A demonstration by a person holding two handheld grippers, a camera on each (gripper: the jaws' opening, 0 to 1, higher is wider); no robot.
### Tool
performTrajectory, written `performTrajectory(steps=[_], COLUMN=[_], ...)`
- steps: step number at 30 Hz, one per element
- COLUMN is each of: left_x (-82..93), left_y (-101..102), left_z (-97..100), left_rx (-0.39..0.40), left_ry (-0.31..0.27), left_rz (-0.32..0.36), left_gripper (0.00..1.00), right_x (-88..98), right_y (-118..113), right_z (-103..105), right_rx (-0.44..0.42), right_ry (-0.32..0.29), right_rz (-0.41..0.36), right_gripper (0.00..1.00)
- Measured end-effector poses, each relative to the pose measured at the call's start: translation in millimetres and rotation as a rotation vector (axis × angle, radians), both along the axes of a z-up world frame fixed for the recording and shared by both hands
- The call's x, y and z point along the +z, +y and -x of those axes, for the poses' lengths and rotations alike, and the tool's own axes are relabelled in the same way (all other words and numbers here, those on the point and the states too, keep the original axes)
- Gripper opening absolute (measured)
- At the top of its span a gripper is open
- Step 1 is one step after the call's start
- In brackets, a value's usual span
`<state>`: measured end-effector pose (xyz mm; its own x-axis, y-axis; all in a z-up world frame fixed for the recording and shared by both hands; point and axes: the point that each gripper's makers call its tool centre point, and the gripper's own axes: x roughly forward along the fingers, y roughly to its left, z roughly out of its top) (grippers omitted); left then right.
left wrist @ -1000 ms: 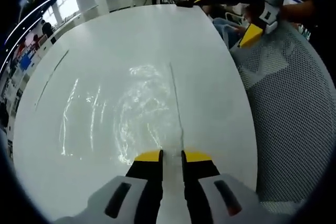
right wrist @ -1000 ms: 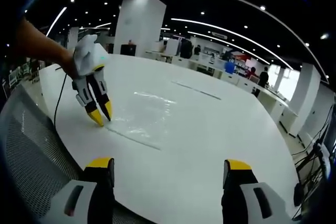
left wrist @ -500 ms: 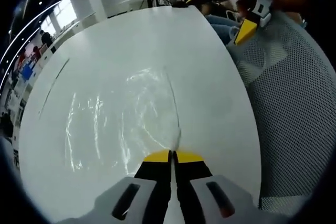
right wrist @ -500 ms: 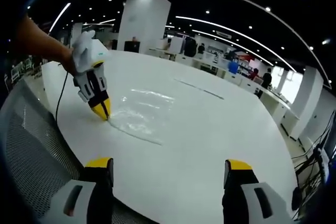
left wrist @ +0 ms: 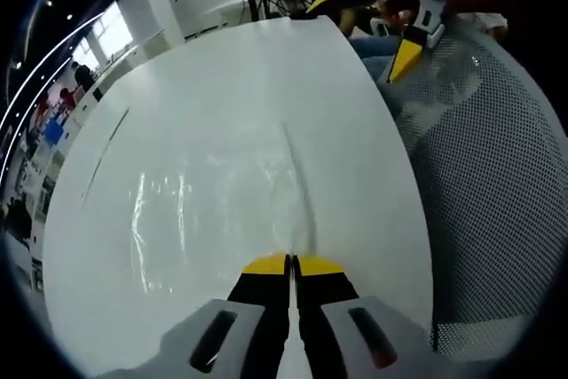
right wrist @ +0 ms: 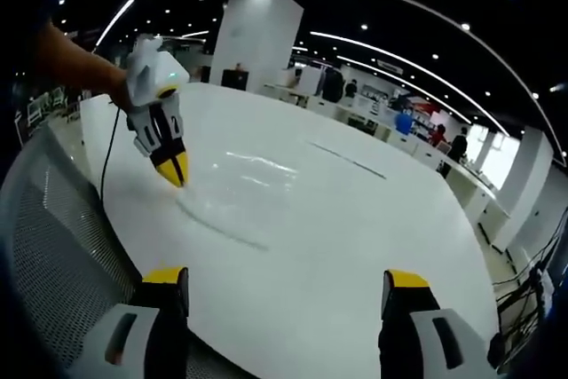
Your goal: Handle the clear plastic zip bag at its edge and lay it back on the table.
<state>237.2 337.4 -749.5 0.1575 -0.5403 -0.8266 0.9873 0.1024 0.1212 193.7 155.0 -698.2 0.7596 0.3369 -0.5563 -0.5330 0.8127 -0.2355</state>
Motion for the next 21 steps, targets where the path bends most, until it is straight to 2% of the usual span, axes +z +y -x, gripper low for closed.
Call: performTrajectory(steps=[3, 6, 9, 21], left_x=[4.8, 9.7, 13.6, 34.8], left_y=[1, 0, -1, -3], left_z=[0.2, 2.3, 4.1, 12.3], left_rx=[0.012, 0.018, 0.02, -0.015], left_ry=[-0.013, -0.027, -0.03, -0.063], left_rz=[0.012, 0.024, 0.032, 0.051], left_gripper=[0.0, 0.0, 0.0, 0.0], right_x=[6.6, 13.6, 19.4, 40.6], right_y=[1, 6, 12, 35], right_z=[-3, -6, -9, -19], right_rx=[0.016, 0.032, 0.068, 0.164], right_ry=[-0.013, -0.006, -0.013, -0.047], right_rz=[0.008, -0.019, -0.002, -0.01], right_gripper=[0.89, 0.84, 0.85, 0.8])
